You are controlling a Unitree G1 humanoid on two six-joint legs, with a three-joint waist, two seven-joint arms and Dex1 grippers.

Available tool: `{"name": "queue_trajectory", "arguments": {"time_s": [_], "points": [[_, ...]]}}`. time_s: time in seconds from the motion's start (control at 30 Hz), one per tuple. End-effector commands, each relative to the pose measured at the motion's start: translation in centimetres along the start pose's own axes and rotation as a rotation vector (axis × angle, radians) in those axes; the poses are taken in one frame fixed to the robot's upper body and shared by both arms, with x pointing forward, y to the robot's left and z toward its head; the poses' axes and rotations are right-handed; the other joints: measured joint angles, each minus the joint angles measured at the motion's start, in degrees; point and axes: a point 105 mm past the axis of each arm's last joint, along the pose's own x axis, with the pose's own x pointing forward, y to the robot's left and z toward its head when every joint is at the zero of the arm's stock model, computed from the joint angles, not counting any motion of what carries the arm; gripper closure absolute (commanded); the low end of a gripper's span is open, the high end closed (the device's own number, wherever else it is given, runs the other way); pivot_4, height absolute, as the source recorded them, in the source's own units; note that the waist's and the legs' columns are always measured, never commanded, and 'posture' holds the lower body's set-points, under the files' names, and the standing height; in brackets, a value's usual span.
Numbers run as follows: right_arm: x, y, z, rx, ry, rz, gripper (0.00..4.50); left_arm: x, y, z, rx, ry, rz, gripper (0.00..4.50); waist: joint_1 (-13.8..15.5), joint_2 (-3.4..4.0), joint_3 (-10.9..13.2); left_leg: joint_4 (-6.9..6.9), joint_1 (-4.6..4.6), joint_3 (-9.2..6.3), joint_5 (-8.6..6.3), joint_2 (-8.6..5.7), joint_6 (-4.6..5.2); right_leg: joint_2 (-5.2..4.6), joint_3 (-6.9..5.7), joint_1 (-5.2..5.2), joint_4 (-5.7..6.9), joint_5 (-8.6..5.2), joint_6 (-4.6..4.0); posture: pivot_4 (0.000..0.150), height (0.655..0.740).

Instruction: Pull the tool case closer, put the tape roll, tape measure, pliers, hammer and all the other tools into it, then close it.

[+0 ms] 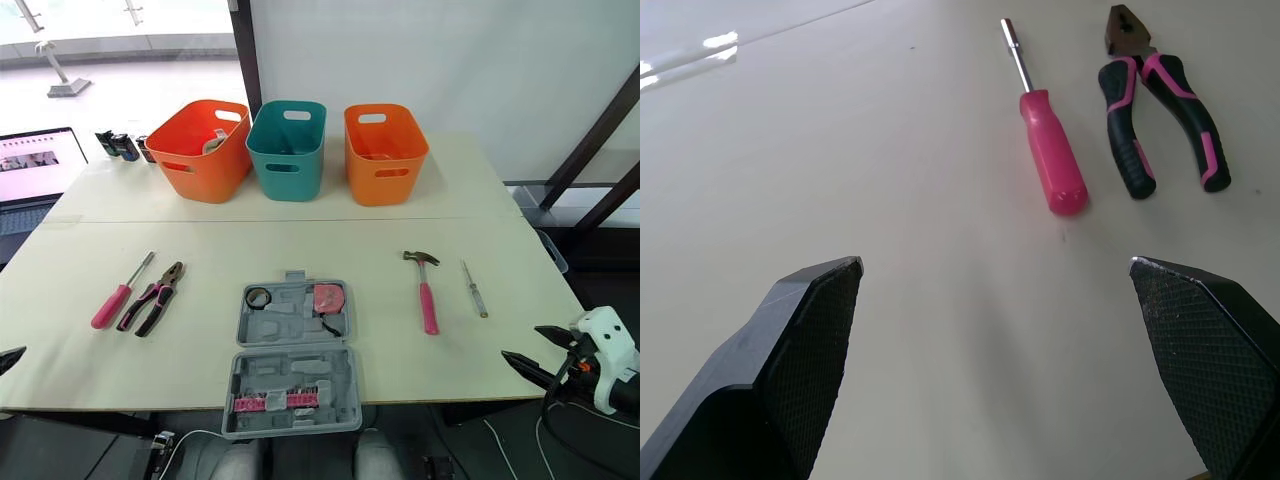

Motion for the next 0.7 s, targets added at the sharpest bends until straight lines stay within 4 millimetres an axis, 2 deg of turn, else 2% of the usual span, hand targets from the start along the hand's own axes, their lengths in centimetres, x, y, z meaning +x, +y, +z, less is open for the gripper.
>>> {"name": "queue_trajectory", "arguments": {"time_s": [0.03,0.13,0.23,0.3,0.4,0.47,0.57,0.7], "points": [[0.8,1.5,3.1,-0.051,-0.086,0.052,0.04,1.3,-1.1,1.3,0.031,-0.048,-0.054,0.0,0.0,0.02,0.0,0.0,0.01,-0.01,0.0,0.0,0.0,0.01,0.0,-0.01,0.04,0.0,0.01,0.15,0.74],[2.4,3.4,6.0,-0.094,-0.146,0.13,0.04,3.3,-3.3,2.4,0.023,-0.107,-0.106,0.0,-0.1,0.05,0.0,0.04,0.11,-0.02,0.03,0.01,-0.03,0.01,0.02,0.06,0.1,0.02,-0.01,0.15,0.74],[4.7,6.7,9.7,-0.153,-0.231,0.271,0.04,6.0,-7.1,3.7,-0.017,-0.173,-0.167,0.0,-0.2,0.06,0.0,0.18,0.18,0.0,0.04,0.01,-0.06,0.0,0.09,0.2,0.08,0.07,-0.09,0.15,0.74],[5.7,8.3,11.2,-0.179,-0.262,0.337,0.04,7.1,-8.3,4.6,-0.065,-0.209,-0.143,0.0,0.0,-0.08,0.0,0.27,0.14,0.0,0.06,0.0,-0.05,0.03,0.1,0.25,0.08,0.09,-0.11,0.15,0.74],[8.4,12.5,13.9,-0.254,-0.32,0.519,0.04,9.9,-11.0,6.4,-0.145,-0.245,-0.115,0.0,0.2,-0.14,0.0,0.25,0.09,-0.14,0.07,0.01,-0.03,0.1,0.05,0.28,0.08,0.1,0.02,0.15,0.74],[9.7,14.9,14.8,-0.303,-0.328,0.613,0.04,11.3,-11.2,6.8,-0.172,-0.215,-0.056,0.0,0.5,-0.14,0.0,0.28,0.03,-0.24,0.09,0.0,-0.01,0.16,0.04,0.29,0.1,0.22,0.46,0.15,0.74],[11.1,16.9,15.0,-0.372,-0.3,0.685,0.04,12.3,-11.5,7.1,-0.15,-0.163,-0.027,0.0,0.4,-0.15,0.0,0.27,-0.01,-0.44,0.1,0.03,-0.01,0.33,0.03,0.27,0.13,0.23,0.58,0.15,0.74],[12.5,19.8,15.9,-0.422,-0.3,0.767,0.04,13.6,-10.8,6.3,-0.12,-0.072,0.011,0.0,0.2,-0.12,0.0,0.23,-0.04,-0.43,0.09,0.03,-0.01,0.33,0.03,0.21,0.14,0.24,0.69,0.15,0.74]]}}
